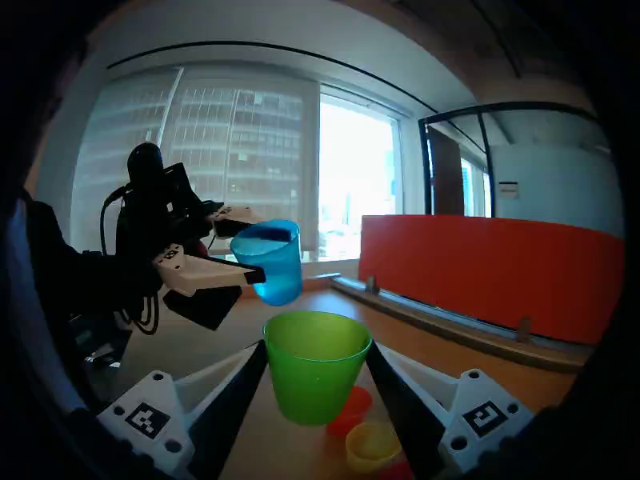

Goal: Pour water

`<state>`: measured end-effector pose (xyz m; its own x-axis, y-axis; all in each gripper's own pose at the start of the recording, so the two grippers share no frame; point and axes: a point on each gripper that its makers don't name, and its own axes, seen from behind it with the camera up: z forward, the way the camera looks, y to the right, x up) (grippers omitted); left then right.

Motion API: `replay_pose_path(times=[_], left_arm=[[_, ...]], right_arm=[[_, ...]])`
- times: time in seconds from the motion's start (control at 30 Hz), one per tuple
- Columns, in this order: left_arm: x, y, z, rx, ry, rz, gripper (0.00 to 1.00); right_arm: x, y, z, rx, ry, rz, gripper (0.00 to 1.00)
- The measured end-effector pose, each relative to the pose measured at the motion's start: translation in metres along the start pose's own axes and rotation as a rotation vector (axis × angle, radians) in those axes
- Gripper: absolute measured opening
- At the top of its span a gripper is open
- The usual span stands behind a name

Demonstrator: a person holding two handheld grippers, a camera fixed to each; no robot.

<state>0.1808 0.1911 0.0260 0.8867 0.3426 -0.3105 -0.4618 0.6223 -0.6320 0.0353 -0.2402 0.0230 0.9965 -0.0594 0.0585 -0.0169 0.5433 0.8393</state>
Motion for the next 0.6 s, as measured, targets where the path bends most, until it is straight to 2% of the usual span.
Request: replay_pose_path(times=[0.17, 0.6], left_arm=[[0.008, 0.001, 0.000, -0.003, 0.015, 0.067, 0.86], [0.020, 0.000, 0.002, 0.004, 0.038, 0.177, 0.86]], right_arm=[[-0.005, -0.006, 0.000, 0.020, -0.005, 0.005, 0.92], [-0.008, -0.023, 0.005, 0.066, -0.014, 0.000, 0.92]])
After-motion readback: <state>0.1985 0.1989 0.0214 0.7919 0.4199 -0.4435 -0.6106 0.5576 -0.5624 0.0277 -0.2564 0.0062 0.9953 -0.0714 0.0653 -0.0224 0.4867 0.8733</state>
